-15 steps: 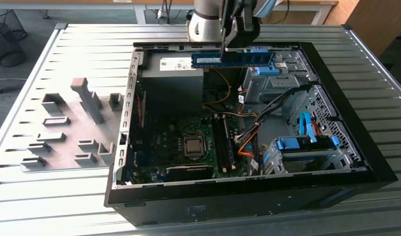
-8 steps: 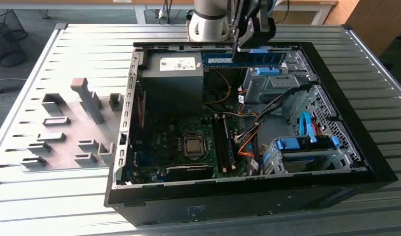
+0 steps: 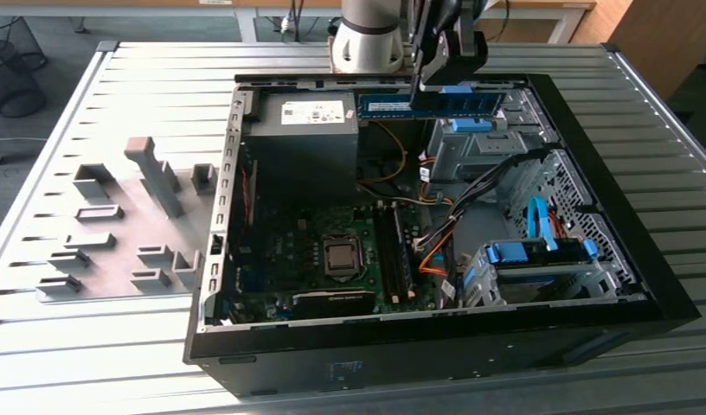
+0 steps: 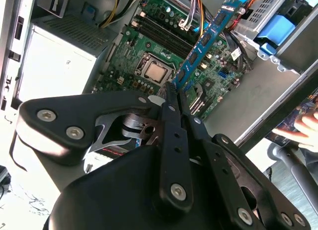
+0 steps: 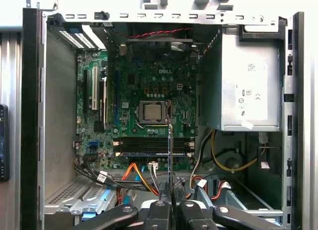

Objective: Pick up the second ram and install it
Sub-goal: 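Insert the second ram into the second slot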

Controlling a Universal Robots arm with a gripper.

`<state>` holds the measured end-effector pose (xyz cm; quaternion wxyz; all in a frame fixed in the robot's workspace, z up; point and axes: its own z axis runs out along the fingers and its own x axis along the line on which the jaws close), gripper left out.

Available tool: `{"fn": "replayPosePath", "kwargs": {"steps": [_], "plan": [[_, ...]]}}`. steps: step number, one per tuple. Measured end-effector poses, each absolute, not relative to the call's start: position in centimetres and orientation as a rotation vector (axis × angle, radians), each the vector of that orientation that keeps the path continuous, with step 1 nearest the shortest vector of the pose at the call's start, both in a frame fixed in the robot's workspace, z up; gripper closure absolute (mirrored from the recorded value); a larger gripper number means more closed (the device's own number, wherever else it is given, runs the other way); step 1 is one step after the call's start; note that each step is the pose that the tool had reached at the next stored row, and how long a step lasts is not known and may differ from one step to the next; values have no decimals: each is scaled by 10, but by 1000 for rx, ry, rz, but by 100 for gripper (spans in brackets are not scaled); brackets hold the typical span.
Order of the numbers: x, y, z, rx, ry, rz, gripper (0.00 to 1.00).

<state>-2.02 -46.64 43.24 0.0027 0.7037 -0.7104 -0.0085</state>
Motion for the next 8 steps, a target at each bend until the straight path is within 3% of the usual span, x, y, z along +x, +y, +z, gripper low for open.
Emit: {"fn": "replayPosePath", "kwargs": {"steps": [8], "plan": [[-20, -466, 432, 2167, -2268, -27, 86]]}}
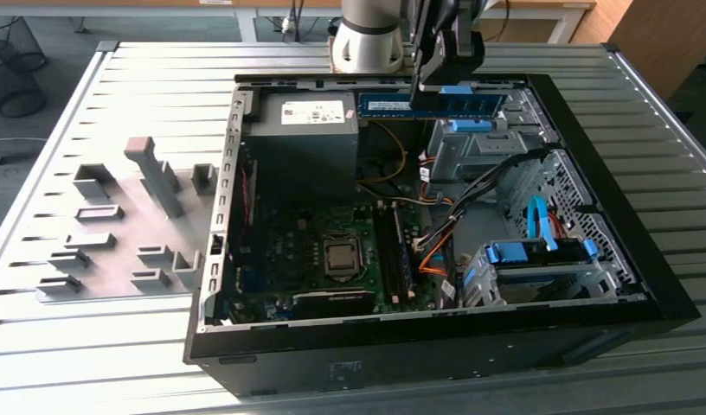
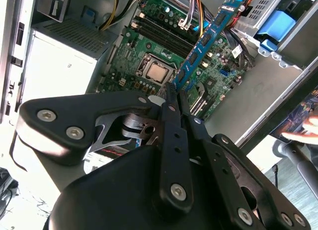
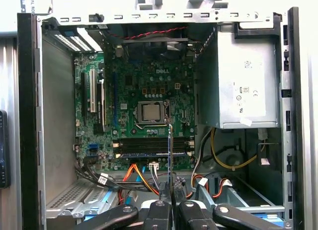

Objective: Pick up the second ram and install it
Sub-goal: 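Insert the second ram into the second slot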

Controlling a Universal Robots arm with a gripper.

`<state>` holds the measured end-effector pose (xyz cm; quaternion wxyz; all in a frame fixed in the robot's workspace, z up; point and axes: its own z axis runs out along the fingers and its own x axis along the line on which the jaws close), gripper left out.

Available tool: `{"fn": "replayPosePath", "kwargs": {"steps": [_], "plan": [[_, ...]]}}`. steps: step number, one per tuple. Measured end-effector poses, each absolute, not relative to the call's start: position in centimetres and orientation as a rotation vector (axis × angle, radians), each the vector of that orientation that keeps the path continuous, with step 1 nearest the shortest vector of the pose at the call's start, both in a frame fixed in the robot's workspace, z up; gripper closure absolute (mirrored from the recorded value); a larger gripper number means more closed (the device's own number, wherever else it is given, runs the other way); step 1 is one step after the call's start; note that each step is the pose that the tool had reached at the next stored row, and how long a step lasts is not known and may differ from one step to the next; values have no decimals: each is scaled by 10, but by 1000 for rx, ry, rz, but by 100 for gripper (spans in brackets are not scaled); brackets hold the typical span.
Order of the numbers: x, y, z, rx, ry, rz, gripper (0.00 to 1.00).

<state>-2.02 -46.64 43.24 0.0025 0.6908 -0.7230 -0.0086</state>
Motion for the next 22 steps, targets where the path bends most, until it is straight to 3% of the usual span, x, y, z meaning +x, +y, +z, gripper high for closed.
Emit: {"fn": "replayPosePath", "kwargs": {"steps": [22], "plan": [[-20, -466, 429, 1866, -2521, -25, 86]]}}
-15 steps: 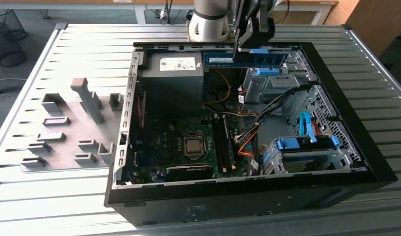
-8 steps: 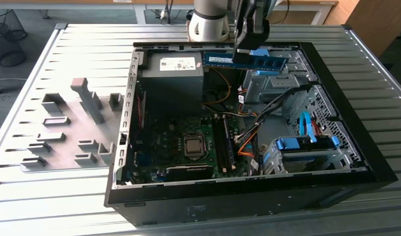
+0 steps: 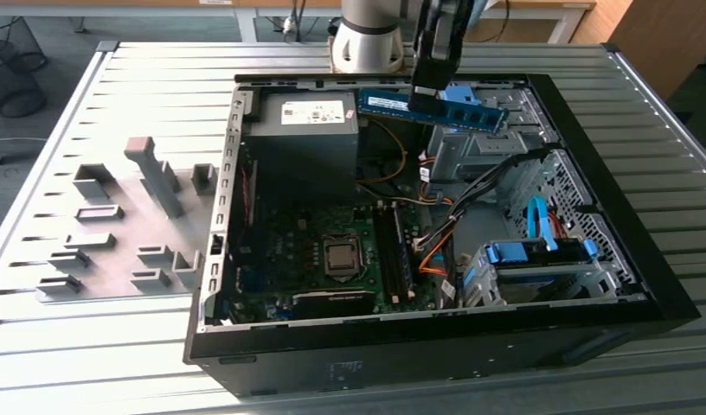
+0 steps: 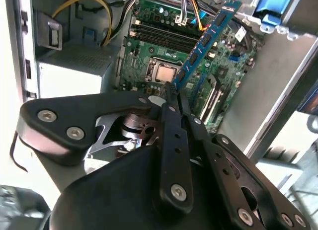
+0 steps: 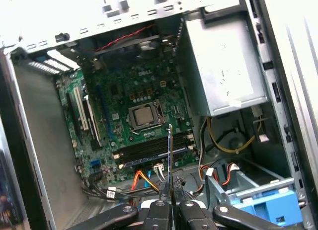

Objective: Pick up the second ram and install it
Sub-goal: 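Insert the second ram into the second slot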

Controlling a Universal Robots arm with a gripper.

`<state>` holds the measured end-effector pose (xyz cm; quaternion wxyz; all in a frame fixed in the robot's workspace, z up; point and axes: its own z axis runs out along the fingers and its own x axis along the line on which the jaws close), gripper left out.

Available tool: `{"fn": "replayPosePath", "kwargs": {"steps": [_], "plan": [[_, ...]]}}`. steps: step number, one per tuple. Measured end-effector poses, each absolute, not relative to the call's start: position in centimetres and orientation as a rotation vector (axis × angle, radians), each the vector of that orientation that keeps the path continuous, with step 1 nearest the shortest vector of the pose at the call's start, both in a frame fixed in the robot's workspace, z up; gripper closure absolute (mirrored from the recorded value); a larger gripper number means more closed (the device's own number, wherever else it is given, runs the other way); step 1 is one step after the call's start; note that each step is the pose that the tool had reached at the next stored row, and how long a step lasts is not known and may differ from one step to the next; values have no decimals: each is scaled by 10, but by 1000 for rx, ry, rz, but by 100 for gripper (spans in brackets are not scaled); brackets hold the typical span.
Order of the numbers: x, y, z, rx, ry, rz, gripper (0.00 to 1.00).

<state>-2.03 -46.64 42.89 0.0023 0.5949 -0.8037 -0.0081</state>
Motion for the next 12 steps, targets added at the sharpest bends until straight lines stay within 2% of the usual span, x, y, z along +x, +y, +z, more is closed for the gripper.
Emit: {"fn": "replayPosePath", "kwargs": {"steps": [12], "plan": [[-20, -466, 427, 1612, -2693, -26, 86]]}}
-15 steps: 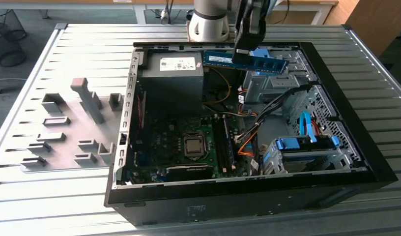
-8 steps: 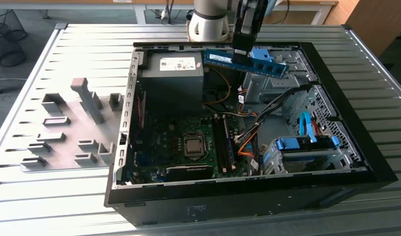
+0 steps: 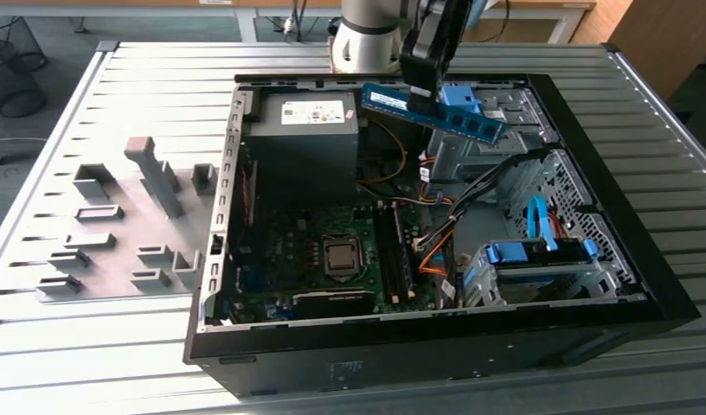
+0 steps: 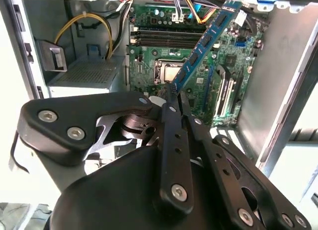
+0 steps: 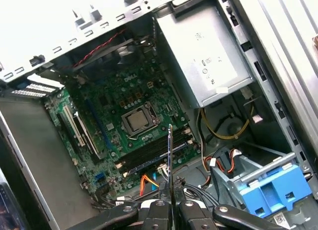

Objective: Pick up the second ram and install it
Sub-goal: 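Insert the second ram into the second slot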

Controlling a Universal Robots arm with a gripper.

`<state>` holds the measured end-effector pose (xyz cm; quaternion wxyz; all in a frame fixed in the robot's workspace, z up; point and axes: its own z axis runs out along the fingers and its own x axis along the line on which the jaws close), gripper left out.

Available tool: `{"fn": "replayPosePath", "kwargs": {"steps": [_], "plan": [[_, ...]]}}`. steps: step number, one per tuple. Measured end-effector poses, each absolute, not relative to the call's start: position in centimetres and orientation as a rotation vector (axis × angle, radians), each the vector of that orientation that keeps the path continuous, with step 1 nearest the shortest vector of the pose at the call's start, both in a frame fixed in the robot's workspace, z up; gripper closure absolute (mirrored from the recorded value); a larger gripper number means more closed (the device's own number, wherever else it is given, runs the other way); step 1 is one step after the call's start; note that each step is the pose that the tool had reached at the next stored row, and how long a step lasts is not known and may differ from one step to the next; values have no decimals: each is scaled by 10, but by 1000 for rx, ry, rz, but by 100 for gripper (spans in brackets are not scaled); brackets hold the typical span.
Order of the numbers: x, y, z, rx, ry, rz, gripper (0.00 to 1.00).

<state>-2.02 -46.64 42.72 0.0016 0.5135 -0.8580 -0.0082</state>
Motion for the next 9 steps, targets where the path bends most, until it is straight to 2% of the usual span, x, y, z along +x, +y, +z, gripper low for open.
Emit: {"fn": "replayPosePath", "kwargs": {"steps": [9], "plan": [[-20, -466, 427, 1605, -2697, -26, 86]]}}
